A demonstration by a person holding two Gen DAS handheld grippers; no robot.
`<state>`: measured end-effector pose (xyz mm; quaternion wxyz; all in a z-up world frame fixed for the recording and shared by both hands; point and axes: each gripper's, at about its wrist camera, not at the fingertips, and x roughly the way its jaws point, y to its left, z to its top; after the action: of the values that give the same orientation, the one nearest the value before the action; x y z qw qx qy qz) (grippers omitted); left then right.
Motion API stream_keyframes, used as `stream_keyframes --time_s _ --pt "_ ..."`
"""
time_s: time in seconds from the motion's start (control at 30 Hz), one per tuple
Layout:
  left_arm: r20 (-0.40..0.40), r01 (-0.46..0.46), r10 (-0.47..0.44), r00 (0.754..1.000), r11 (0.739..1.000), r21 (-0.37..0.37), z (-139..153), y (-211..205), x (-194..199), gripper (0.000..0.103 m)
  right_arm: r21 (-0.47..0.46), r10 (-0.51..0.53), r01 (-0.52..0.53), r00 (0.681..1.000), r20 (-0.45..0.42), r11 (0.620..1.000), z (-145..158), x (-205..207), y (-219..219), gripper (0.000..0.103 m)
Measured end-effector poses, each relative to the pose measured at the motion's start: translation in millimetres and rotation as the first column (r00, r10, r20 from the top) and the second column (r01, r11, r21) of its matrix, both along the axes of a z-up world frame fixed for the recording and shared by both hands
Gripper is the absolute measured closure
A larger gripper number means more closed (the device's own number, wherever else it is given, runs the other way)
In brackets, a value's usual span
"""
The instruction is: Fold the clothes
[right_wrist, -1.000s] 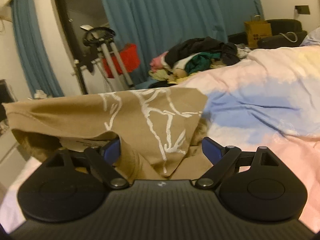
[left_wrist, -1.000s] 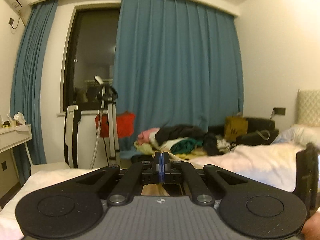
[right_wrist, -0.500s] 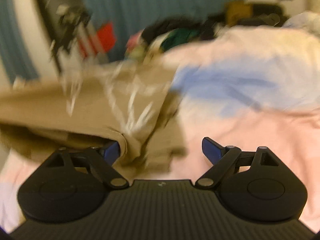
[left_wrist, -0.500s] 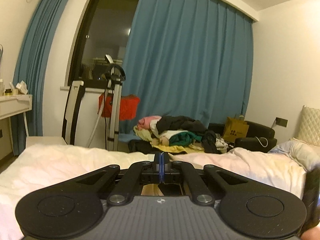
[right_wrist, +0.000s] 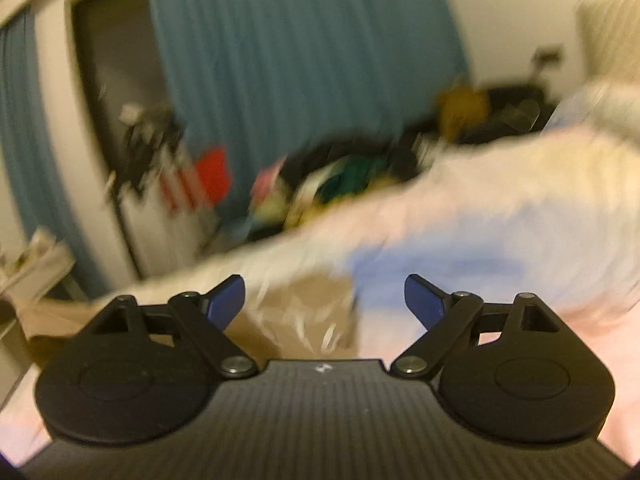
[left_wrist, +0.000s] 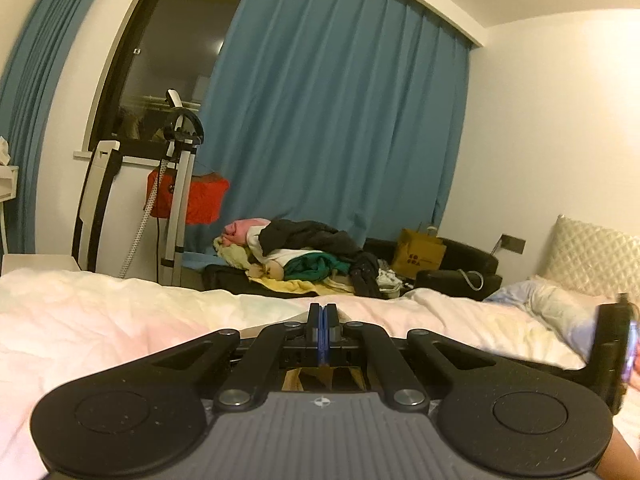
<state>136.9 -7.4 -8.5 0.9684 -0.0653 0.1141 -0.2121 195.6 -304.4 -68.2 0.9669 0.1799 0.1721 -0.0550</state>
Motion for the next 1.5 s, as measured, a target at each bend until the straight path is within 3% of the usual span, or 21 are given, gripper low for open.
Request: stream_keyframes --time_s 0.1,0.2,0.27,0.37,0.5,0.6,0.7,0.73,0.8,0.9,1.0,1.07,1.13,1.2,1.3,1.33,1.37,1.43,1.5 --pt "-0.023 -0.031 0.030 0.999 0.999 -0.019 -1.7 3.2 3.7 0.102 0.003 0.030 -0.030 0.993 -0.116 1.000 -13.7 19.9 2.5 0.015" --pt "-0.073 -0.080 0.076 0.994 0.995 -0.065 -4.7 14.6 13.4 0.102 -0.039 -0.092 0.086 0.977 -0.195 0.996 -24.0 25.0 -4.2 0.015" --pt "-0.113 -0.103 0.092 0.989 0.990 -0.096 -7.4 23.8 22.4 0.102 0.046 -0.123 0.132 0.980 -0.158 0.990 -21.3 18.3 -21.0 0.015" --pt "-0.154 -0.125 0.105 0.983 0.983 -0.132 -12.6 33.2 34.7 0.102 0.146 -0.022 0.034 0.997 -0.080 0.989 -8.0 6.9 -24.4 0.014" --pt "-0.174 -0.135 0.107 0.979 0.978 -0.159 -13.2 42.2 41.4 0.102 -0.027 0.231 -0.231 0.973 0.000 0.973 -1.8 -8.5 33.0 0.015" --pt "-0.167 -0.135 0.110 0.980 0.980 -0.148 -12.3 41.3 38.8 0.102 -0.184 0.385 -0.384 0.922 -0.031 0.905 -10.1 -9.9 81.6 0.015" --pt "-0.155 -0.148 0.127 0.980 0.979 -0.138 -12.2 38.4 35.4 0.102 -0.344 0.409 -0.425 0.904 -0.123 0.837 -30.3 3.1 117.1 0.015" --pt "-0.152 -0.159 0.138 0.979 0.978 -0.137 -12.8 38.3 34.4 0.102 -0.373 0.359 -0.387 0.922 -0.146 0.843 -34.2 8.8 120.9 0.015" --pt "-0.152 -0.176 0.155 0.976 0.974 -0.141 -14.1 38.4 33.3 0.102 -0.349 0.225 -0.268 0.961 -0.160 0.898 -40.1 20.8 102.6 0.015" --pt "-0.155 -0.198 0.175 0.972 0.969 -0.149 -15.7 38.1 32.4 0.103 -0.161 0.039 -0.058 0.992 -0.121 0.985 -37.9 25.8 43.8 0.015" --pt "-0.161 -0.197 0.173 0.972 0.969 -0.147 -16.0 35.7 32.5 0.103 0.054 -0.124 0.129 0.988 -0.089 0.990 -31.1 20.0 -2.5 0.013" --pt "-0.186 -0.177 0.150 0.971 0.974 -0.139 -17.7 33.6 33.7 0.103 0.177 -0.122 0.136 0.989 -0.083 0.975 -30.3 17.7 -21.7 0.013" --pt "-0.198 -0.135 0.114 0.974 0.986 -0.099 -20.4 26.7 33.3 0.103 0.232 -0.080 0.101 0.992 -0.097 0.967 -29.9 21.9 -31.5 0.015" --pt "-0.181 -0.064 0.061 0.982 0.998 -0.013 -27.6 9.7 28.3 0.102 0.216 -0.071 0.095 0.991 -0.113 0.972 -31.5 29.3 -33.0 0.014" --pt "-0.164 0.041 -0.021 0.986 0.992 0.117 -38.5 -15.8 20.8 0.094 0.228 -0.046 0.077 0.990 -0.135 0.971 -32.8 30.6 -32.5 0.014" --pt "-0.161 0.075 -0.049 0.986 0.984 0.161 -42.1 -24.3 18.3 0.082 0.233 -0.032 0.064 0.990 -0.141 0.970 -29.6 25.3 -29.4 0.014" --pt "-0.148 0.097 -0.067 0.987 0.973 0.208 -47.1 -35.3 15.0 0.061 0.228 -0.026 0.058 0.990 -0.141 0.972 -28.5 23.2 -25.2 0.014" --pt "-0.093 0.106 -0.081 0.992 0.944 0.312 -61.0 -64.1 7.3 0.033 0.221 -0.020 0.050 0.990 -0.136 0.974 -27.7 21.8 -20.7 0.015" --pt "-0.016 0.098 -0.102 0.995 0.893 0.438 -78.4 -95.6 1.5 0.028 0.216 -0.022 0.050 0.991 -0.130 0.975 -25.7 20.2 -21.4 0.015"
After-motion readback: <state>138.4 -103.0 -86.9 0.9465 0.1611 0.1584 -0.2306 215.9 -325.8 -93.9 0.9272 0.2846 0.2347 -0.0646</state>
